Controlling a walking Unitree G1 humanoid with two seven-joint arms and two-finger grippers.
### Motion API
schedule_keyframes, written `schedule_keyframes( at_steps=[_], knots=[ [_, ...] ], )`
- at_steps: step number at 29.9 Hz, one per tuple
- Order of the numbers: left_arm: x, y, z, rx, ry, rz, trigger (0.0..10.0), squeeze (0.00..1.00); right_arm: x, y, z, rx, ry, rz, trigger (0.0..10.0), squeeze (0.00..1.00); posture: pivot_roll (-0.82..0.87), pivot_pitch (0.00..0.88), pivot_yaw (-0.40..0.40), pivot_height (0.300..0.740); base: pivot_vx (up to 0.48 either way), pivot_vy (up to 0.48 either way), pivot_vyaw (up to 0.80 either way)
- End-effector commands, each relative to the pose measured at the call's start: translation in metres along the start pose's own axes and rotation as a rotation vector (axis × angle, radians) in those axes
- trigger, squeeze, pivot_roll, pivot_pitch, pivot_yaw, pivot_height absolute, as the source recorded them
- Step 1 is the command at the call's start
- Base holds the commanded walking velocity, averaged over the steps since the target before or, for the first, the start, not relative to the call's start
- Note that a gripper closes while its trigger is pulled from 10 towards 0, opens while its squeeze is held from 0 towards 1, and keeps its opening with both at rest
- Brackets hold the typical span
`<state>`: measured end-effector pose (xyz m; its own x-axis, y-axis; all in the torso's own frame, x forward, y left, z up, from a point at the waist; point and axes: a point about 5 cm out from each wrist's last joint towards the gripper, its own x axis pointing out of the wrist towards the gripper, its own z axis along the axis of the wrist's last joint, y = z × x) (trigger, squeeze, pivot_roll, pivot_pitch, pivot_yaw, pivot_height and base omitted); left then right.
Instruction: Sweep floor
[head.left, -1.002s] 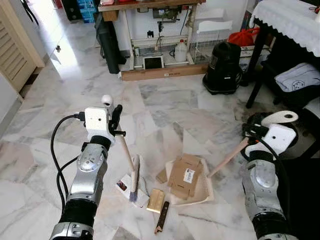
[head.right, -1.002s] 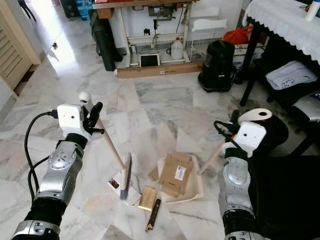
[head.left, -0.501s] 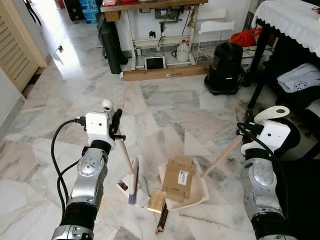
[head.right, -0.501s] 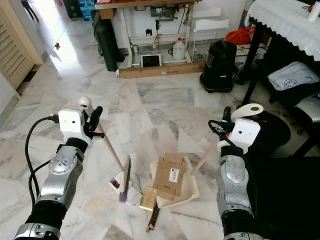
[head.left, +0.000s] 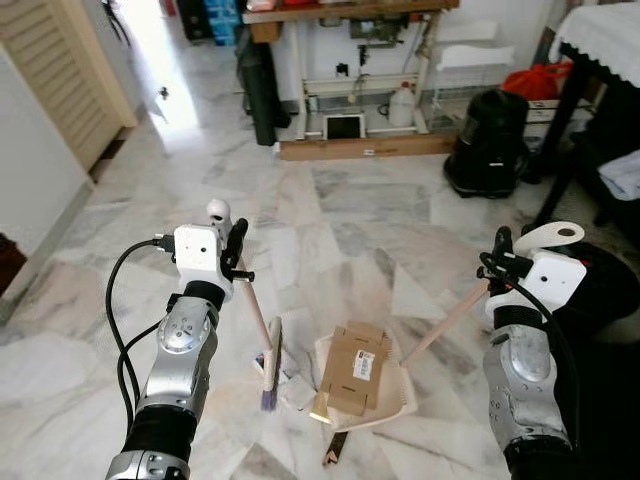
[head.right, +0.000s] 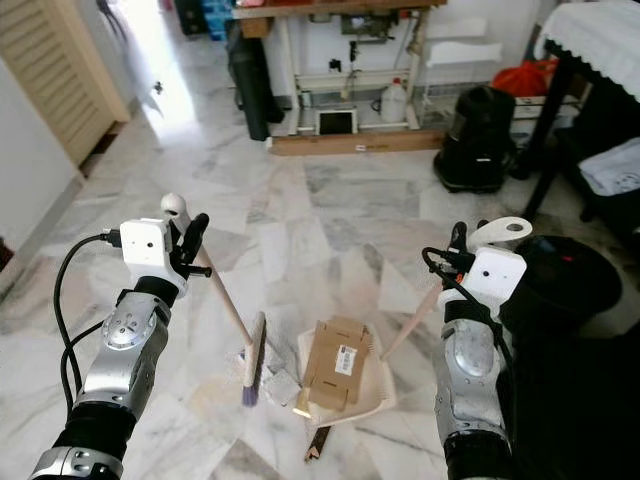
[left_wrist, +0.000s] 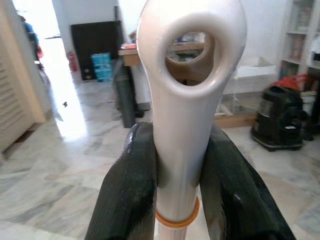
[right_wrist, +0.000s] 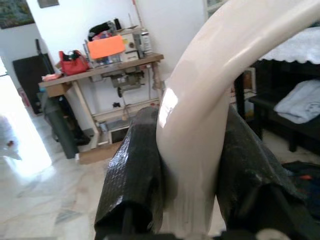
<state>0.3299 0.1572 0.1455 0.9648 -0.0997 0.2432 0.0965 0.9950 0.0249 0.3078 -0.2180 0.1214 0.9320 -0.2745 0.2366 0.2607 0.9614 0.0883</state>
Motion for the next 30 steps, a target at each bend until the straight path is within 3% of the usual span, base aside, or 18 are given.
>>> schedule_keyframes(
  at_steps=[1,16,30],
  knots=[
    [0.004,0.003,0.014,0.005,-0.056,0.012,10.0,0.0,0.004,0.006,0.018,0.028,-0.078,0.008,10.0,0.0,-0.11,0.0,0.096,0.74,0.0,0.0,0.76],
    [-0.004,0.001,0.006,-0.005,-0.031,0.031,10.0,0.0,-0.004,-0.001,0.019,0.01,-0.055,0.003,10.0,0.0,-0.12,0.0,0.071,0.74,0.0,0.0,0.8],
    [-0.008,0.002,0.001,-0.018,-0.023,0.074,10.0,0.0,0.006,-0.003,0.03,0.008,-0.06,0.041,10.0,0.0,-0.13,0.0,0.028,0.74,0.0,0.0,0.74]
  ],
)
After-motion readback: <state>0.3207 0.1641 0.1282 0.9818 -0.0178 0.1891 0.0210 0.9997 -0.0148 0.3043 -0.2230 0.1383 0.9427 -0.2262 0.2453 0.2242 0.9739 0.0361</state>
